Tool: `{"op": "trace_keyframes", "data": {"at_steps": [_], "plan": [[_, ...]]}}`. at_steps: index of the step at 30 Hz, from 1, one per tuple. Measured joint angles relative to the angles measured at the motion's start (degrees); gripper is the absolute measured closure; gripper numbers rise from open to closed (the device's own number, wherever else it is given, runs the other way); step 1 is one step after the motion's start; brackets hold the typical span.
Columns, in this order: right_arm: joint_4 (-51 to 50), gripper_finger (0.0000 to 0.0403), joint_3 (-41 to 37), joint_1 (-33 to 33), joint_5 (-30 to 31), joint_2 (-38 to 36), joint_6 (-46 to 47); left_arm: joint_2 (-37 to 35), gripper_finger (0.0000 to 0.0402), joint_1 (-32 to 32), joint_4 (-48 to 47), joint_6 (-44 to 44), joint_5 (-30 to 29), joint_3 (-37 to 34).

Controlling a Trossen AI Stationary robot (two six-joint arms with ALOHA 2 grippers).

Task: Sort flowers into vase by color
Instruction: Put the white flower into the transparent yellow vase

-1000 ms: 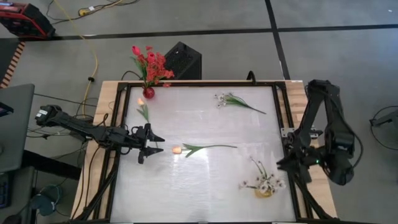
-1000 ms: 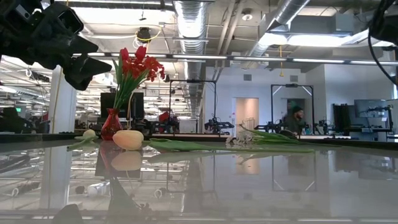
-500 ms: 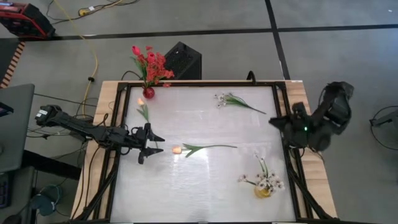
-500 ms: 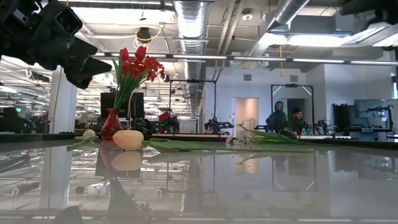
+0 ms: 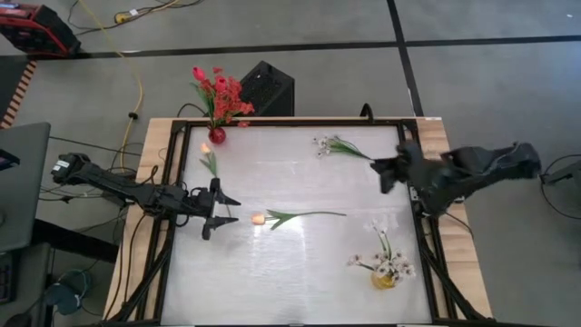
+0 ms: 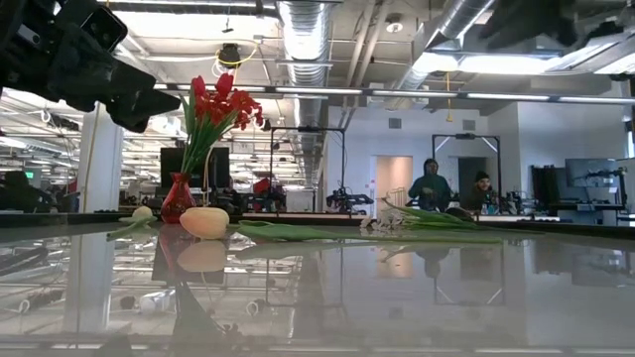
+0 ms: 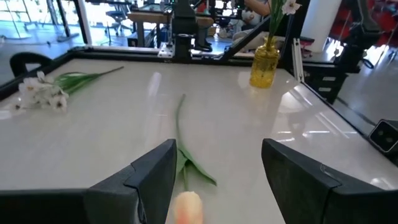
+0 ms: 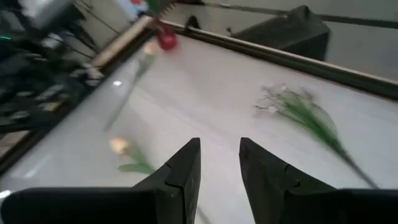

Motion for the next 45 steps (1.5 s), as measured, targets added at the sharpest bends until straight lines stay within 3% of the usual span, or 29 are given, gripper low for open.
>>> {"op": "trace_keyframes", "data": {"at_steps": [6, 11, 17, 24, 28, 36, 45], "plan": [[0.12, 0.0266, -0.02, -23.04, -17.78, 7.61, -12.23, 0.0, 0.0178, 0.0, -0.56, 1.3, 0.17, 0.0], [0.09, 0.0266, -0.02, -35.13, -30.78, 15.43, -25.66, 0.0, 0.0178, 0.0, -0.41, 3.39, 1.96, 0.0], [2.22, 0.0251, -0.02, -42.13, -31.82, 25.44, -37.0, 0.0, 0.0178, 0.0, -0.06, 6.94, 2.48, 0.0], [6.59, 0.0178, -0.02, -47.49, -37.51, 36.88, -47.67, 0.0, 0.0178, 0.0, 0.09, 13.1, 2.49, 0.65], [6.45, 0.015, -0.02, -50.96, -37.5, 42.42, -53.9, -0.02, 0.0178, 0.0, 0.31, 14.4, 2.76, 1.87], [8.29, 0.0147, -0.02, -55.07, -35.91, 48.59, -62.26, 0.01, 0.0178, 0.02, -1.92, 12.52, 3.48, 1.9], [11.82, 0.0148, 0.05, -55.24, -35.58, 53.79, -66.22, 0.0, 0.0178, 0.01, -3.86, 10.99, 3.43, 1.9]]}}
